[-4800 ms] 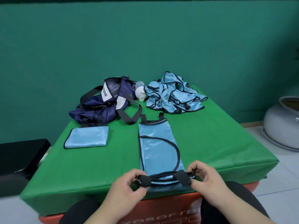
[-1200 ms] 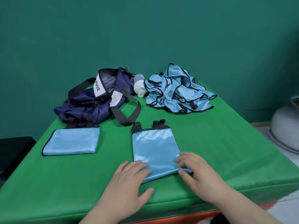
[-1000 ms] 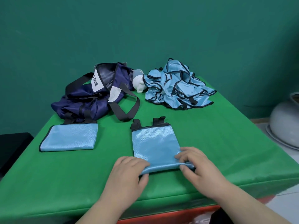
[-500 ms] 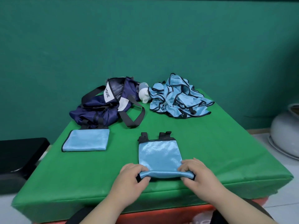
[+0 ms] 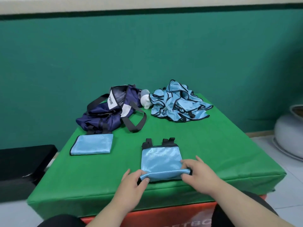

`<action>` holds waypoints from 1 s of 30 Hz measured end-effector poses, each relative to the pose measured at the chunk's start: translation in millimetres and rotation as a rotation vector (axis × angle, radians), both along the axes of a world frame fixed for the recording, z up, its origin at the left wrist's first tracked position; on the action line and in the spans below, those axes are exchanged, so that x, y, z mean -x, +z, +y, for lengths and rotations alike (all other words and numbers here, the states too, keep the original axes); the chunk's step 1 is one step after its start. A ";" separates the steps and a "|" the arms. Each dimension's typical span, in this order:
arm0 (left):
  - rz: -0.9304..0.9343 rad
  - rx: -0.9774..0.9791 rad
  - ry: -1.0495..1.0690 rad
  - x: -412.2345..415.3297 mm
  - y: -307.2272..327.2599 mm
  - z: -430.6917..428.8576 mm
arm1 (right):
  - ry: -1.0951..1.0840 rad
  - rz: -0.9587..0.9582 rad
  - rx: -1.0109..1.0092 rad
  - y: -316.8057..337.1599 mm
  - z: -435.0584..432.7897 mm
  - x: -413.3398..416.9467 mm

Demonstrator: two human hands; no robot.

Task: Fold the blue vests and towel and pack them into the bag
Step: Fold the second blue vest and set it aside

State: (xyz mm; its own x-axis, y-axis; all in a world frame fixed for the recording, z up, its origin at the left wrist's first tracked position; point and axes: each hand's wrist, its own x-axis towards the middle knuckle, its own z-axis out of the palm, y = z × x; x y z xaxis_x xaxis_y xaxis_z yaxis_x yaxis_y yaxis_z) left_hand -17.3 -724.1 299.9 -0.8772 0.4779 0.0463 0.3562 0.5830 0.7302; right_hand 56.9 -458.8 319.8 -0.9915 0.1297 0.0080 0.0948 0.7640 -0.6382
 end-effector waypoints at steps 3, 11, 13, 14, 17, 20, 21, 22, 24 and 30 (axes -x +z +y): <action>0.046 -0.025 0.001 -11.3 5.8 1.5 | -0.063 0.025 0.062 -3.4 1.3 2.7; 0.212 -0.094 0.059 27.1 32.8 17.2 | -0.211 0.249 0.205 -0.5 0.0 34.6; 0.192 -0.077 0.072 41.0 30.5 19.1 | -0.223 0.234 0.189 -0.9 3.6 45.1; 0.174 -0.067 0.085 46.6 27.6 19.2 | -0.225 0.219 0.177 -2.5 5.2 50.6; 0.107 -0.085 0.126 59.1 22.4 20.2 | -0.225 0.153 0.087 -9.3 6.3 64.2; 0.038 -0.157 0.156 73.4 21.7 24.2 | -0.228 0.121 -0.022 -11.8 1.9 71.6; 0.029 -0.152 0.161 78.2 20.6 24.9 | -0.226 0.120 -0.056 -12.2 0.3 73.0; 0.016 -0.137 0.168 82.2 18.8 25.5 | -0.227 0.120 -0.080 -12.9 -1.1 74.1; -0.018 -0.115 0.174 87.4 15.3 27.7 | -0.243 0.120 -0.113 -13.7 -3.7 76.0; -0.032 -0.165 0.168 88.0 13.9 33.5 | -0.326 0.085 -0.094 -12.8 -9.6 77.1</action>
State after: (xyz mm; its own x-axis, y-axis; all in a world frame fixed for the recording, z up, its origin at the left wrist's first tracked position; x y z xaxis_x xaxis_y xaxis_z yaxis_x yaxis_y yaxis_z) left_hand -105.4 -690.6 313.7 -0.9459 0.3135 0.0830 0.2397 0.5036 0.8300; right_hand -20.2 -468.3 307.1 -0.8932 0.4343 0.1162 0.2929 0.7582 -0.5825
